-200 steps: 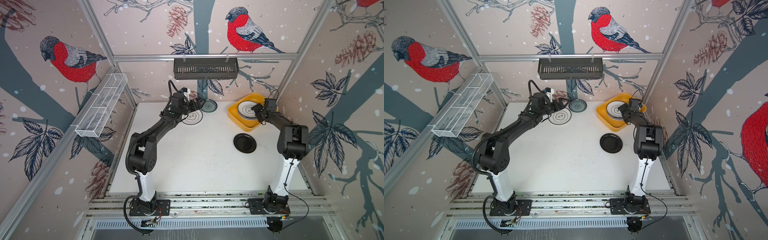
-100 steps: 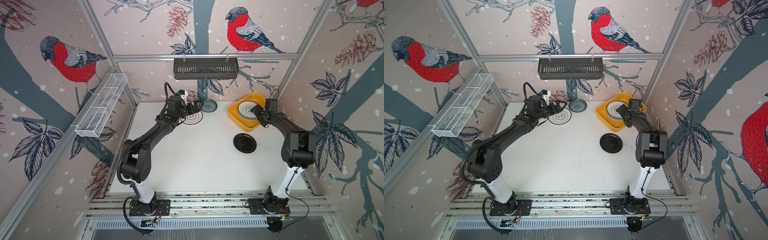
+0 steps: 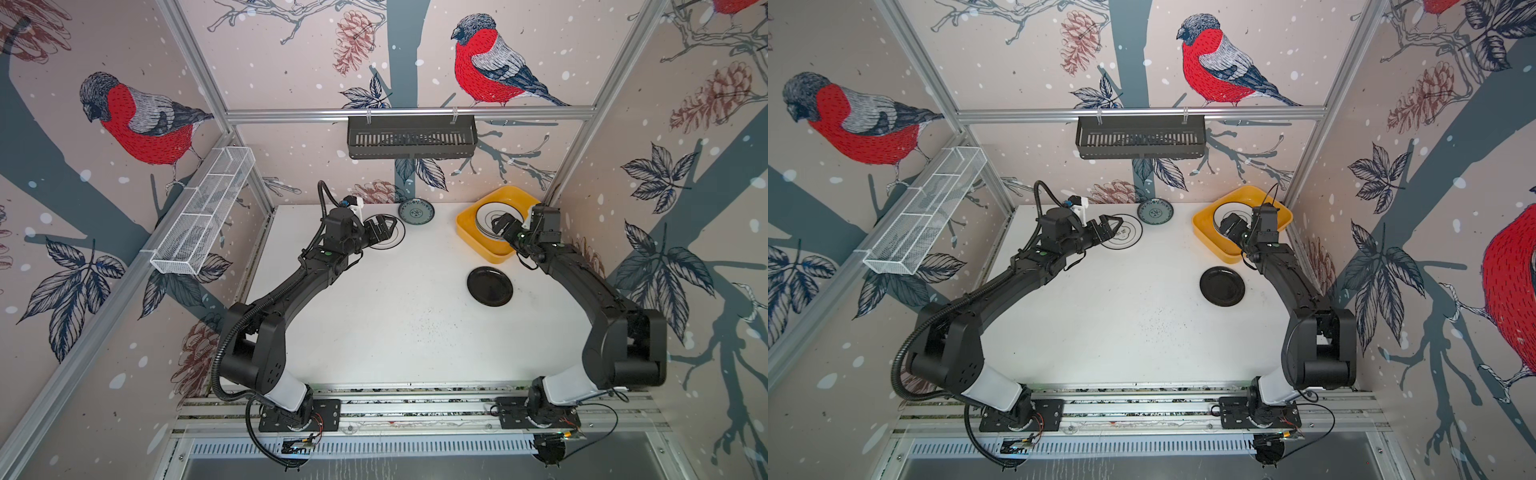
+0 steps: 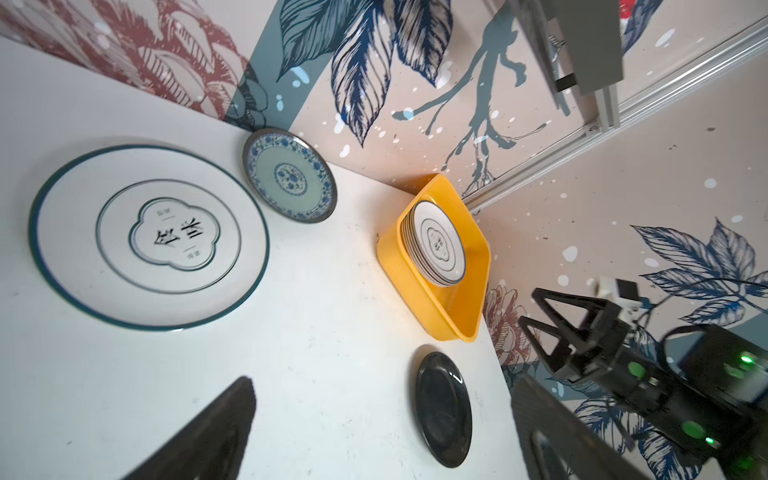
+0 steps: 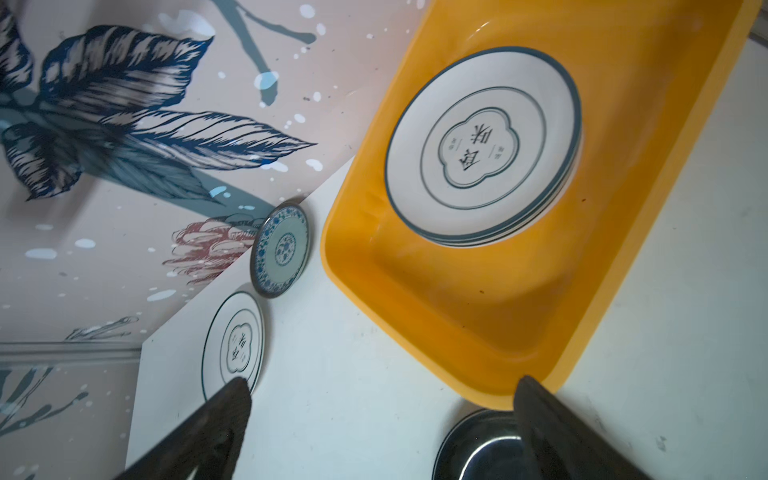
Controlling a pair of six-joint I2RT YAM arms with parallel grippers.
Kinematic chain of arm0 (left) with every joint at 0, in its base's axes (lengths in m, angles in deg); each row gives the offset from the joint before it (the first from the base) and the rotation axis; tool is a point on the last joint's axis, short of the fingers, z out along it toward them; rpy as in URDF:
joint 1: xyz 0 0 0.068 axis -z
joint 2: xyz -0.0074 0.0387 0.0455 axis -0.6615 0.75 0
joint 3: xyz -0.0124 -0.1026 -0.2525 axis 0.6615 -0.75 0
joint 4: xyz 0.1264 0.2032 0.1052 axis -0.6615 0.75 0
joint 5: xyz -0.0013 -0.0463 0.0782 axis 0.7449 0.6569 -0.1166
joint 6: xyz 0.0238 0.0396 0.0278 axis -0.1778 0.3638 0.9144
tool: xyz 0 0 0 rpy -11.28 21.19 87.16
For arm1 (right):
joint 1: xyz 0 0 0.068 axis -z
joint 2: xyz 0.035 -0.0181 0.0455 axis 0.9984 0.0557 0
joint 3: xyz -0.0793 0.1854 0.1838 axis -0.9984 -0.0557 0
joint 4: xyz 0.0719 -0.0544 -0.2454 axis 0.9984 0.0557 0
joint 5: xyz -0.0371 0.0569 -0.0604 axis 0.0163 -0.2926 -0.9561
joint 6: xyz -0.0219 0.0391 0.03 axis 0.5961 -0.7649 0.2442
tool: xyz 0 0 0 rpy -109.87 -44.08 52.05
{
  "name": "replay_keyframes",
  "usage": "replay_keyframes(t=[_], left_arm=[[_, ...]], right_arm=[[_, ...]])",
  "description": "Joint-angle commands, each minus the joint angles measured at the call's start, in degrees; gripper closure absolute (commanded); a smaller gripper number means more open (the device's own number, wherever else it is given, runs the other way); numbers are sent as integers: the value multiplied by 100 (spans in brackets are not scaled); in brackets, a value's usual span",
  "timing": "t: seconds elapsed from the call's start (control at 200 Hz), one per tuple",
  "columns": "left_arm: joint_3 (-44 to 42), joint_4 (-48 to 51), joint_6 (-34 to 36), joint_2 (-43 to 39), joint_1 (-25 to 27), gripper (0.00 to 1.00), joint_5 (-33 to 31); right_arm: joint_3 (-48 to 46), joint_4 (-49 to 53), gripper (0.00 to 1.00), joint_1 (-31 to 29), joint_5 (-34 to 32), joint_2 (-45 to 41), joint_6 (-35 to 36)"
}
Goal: Place the plates into the plastic bin on the countertop
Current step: 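Withdraw the right gripper from the bin while left gripper moves to last white plate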
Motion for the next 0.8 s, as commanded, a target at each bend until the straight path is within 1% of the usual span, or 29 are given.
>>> replay_keyframes(t=[0.0, 0.14, 0.26, 0.35, 0.5, 0.69, 0.795], left_arm=[[-252, -248, -477, 21, -132, 4, 17], [-499, -494, -652, 162, -304, 4, 251], [-454, -285, -568, 365, -413, 4, 181], [-401, -251, -644, 577, -521, 4, 237], [-333, -196, -787, 901, -687, 4, 250], [-218, -138, -961, 1341, -897, 5, 199], [-195, -429, -1215, 1674, -1043, 6, 426]], right_arm=[[-165, -180, 1, -137, 22, -343, 241], [-511, -409, 1, -275, 220, -811, 168], [-797, -720, 1, -486, 287, -1100, 102], [-994, -1131, 1, -632, 449, -1153, -124], [-1010, -1916, 1, -906, 884, -874, -457], [-572, -2139, 1, -1217, 1090, -298, -375], [-417, -2280, 1, -1259, 1072, -86, -400]])
